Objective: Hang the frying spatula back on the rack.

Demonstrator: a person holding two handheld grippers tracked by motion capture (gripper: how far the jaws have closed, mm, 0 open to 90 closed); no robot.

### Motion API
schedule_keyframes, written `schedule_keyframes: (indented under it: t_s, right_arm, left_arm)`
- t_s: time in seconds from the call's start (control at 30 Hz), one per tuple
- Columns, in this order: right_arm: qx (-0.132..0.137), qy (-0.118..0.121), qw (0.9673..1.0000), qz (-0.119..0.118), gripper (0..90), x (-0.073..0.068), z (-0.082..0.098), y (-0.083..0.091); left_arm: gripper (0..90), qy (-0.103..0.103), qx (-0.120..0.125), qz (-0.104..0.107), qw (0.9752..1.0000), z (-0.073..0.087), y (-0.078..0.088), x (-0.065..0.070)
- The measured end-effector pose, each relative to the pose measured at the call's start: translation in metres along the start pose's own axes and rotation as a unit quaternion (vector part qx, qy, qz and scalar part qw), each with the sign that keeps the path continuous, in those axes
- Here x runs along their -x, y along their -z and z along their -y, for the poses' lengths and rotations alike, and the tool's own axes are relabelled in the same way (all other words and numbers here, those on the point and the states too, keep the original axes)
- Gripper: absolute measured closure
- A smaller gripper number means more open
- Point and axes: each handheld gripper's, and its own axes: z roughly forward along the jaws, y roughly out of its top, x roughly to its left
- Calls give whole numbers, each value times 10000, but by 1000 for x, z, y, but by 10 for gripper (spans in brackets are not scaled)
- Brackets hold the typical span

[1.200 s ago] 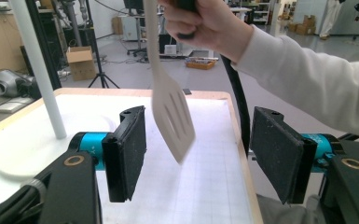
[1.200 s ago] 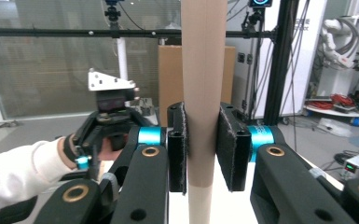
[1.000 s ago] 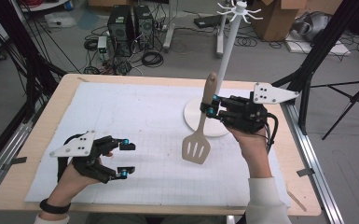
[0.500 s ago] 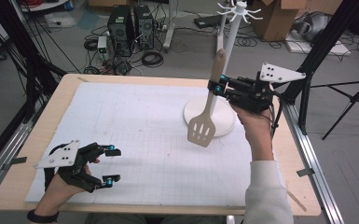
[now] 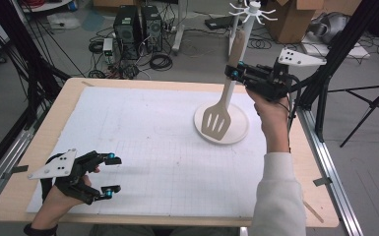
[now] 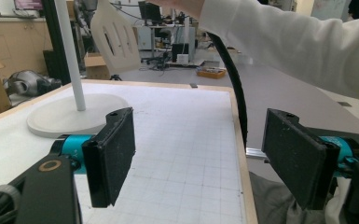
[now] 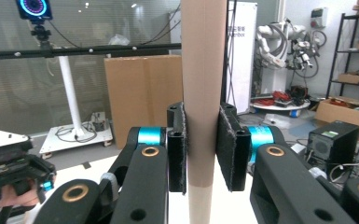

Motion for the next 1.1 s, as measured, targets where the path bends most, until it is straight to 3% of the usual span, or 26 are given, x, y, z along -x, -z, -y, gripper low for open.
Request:
schedule_keyframes:
  t_s: [0.6,1.1]
  right_arm:
    - [-59,-168,9991,387,753,21,-3,-8]
    - [86,-180,9986,484,753,30,-3,-14]
  left_arm:
    - [257,52,-123,-4,9999,4,0,-1]
    - [255,96,-127,-42,9999,8,0,-4]
